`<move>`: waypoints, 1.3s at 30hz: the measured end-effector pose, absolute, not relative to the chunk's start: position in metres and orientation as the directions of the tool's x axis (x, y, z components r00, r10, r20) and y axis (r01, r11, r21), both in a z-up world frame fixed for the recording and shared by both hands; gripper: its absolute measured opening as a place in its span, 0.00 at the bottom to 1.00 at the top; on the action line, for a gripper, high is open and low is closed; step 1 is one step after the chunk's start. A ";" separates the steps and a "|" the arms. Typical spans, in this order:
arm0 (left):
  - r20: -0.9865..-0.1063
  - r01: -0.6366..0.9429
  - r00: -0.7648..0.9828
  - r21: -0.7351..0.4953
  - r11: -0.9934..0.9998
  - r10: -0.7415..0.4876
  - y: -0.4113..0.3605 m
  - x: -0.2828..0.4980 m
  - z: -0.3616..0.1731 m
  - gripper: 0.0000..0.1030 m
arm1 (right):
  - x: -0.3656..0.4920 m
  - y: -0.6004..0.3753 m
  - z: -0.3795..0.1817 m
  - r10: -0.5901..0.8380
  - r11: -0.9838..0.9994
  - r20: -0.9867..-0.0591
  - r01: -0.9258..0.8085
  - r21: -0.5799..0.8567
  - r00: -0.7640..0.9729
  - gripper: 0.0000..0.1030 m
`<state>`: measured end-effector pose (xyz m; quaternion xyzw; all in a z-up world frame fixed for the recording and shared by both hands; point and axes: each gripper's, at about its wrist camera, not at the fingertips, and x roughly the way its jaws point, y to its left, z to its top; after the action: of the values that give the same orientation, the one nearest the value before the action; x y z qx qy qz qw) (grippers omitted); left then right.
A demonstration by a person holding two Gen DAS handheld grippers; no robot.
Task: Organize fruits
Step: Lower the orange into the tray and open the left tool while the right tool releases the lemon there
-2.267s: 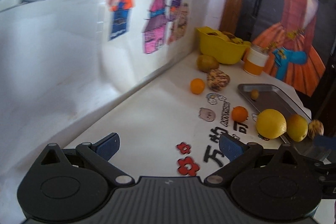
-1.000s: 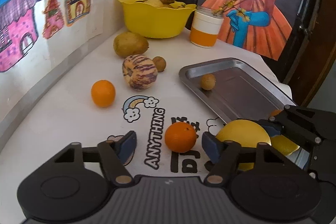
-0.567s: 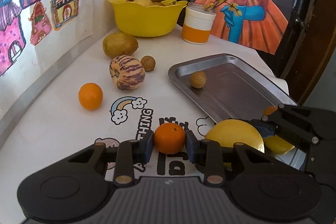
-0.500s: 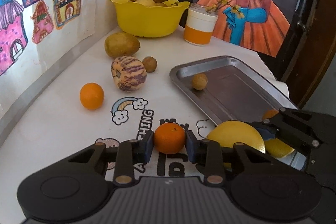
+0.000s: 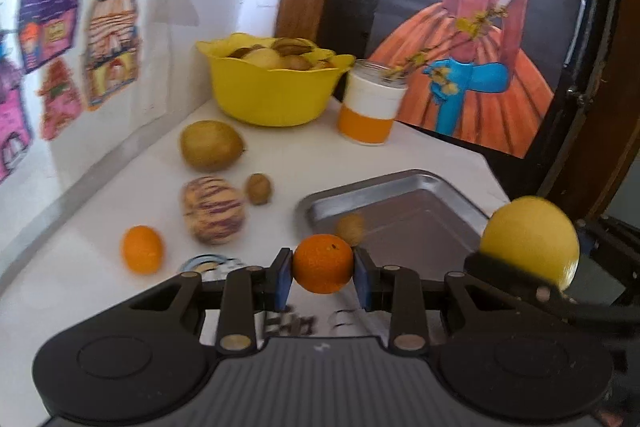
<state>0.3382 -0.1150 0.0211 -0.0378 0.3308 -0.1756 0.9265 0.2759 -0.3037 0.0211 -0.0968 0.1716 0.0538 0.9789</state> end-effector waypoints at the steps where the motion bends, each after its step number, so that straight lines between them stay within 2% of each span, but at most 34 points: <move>1: -0.600 0.309 0.716 -0.188 0.932 -0.358 -0.120 0.339 0.020 0.34 | 0.274 -0.305 0.018 0.060 0.975 -0.347 -0.129 -0.180 0.936 0.55; 8: -0.608 0.362 0.687 -0.189 0.913 -0.398 -0.149 0.340 0.013 0.34 | 0.274 -0.308 0.003 0.032 0.978 -0.376 -0.106 -0.177 0.926 0.55; 16: -0.630 0.377 0.674 -0.155 0.913 -0.385 -0.162 0.340 0.007 0.34 | 0.277 -0.305 -0.002 0.042 0.980 -0.395 -0.115 -0.163 0.917 0.55; 28: -0.648 0.362 0.650 -0.195 0.912 -0.397 -0.157 0.345 0.001 0.35 | 0.271 -0.302 0.006 0.037 0.976 -0.351 -0.108 -0.187 0.936 0.59; 32: -0.631 0.354 0.663 -0.210 0.911 -0.403 -0.153 0.342 0.005 0.47 | 0.265 -0.299 0.010 0.026 0.976 -0.331 -0.097 -0.197 0.943 0.68; 34: -0.619 0.351 0.674 -0.211 0.912 -0.403 -0.150 0.339 0.009 0.58 | 0.260 -0.299 0.013 0.024 0.977 -0.322 -0.091 -0.192 0.946 0.77; 35: -0.612 0.346 0.682 -0.213 0.914 -0.401 -0.149 0.338 0.011 0.61 | 0.257 -0.298 0.015 0.024 0.978 -0.319 -0.089 -0.191 0.947 0.79; 39: -0.583 0.321 0.716 -0.214 0.923 -0.384 -0.139 0.329 0.021 0.83 | 0.244 -0.294 0.020 0.023 0.977 -0.304 -0.085 -0.194 0.952 0.91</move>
<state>0.3295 -0.1394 0.0214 -0.0487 0.3250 -0.1907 0.9250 0.2442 -0.2937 0.0195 -0.1028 0.1518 0.0275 0.9827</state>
